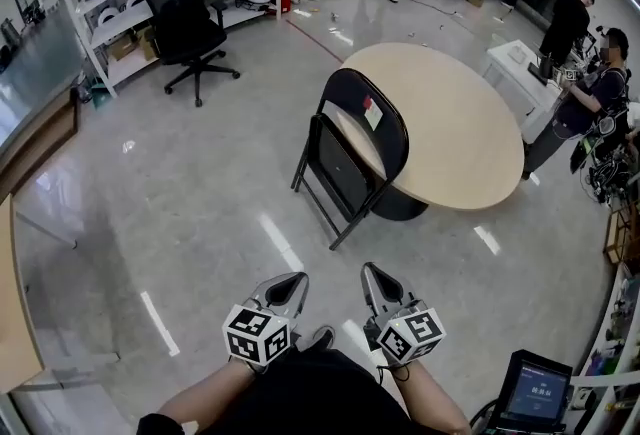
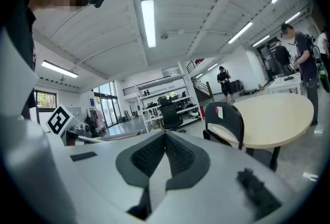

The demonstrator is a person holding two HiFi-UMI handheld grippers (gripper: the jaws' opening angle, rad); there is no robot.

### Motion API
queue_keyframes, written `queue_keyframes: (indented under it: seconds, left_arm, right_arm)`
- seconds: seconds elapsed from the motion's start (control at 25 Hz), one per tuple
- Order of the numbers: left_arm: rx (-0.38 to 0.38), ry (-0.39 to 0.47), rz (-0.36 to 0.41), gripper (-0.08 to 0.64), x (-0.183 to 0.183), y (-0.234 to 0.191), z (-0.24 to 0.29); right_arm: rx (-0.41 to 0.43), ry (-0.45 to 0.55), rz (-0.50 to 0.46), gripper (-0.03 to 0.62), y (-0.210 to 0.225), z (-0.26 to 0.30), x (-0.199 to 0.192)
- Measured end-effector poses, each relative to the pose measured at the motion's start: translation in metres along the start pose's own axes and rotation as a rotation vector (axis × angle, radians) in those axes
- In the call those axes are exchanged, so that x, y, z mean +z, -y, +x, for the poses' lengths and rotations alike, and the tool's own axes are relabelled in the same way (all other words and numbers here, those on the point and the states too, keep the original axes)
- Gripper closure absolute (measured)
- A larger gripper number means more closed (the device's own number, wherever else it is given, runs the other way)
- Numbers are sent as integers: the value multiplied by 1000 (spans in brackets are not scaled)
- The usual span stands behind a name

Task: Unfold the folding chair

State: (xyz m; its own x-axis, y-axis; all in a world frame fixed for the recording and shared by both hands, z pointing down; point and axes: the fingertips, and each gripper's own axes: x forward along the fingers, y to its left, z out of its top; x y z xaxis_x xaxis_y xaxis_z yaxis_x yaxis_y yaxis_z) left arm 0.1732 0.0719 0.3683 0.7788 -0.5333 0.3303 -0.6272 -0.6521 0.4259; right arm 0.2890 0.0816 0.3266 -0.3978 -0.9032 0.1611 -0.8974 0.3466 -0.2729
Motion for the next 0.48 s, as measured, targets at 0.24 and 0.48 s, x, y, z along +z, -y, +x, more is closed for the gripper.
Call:
queue_keyframes:
  seconds: [0.24,0.48]
  left_arm:
    - [58,-3,-21,554,16,-21,34]
    - [76,-25,-35,554,36,-67,86]
  right_arm:
    - [-57,5,10,597,65,12,13]
    - [-129,4,-9,597,119,43,34]
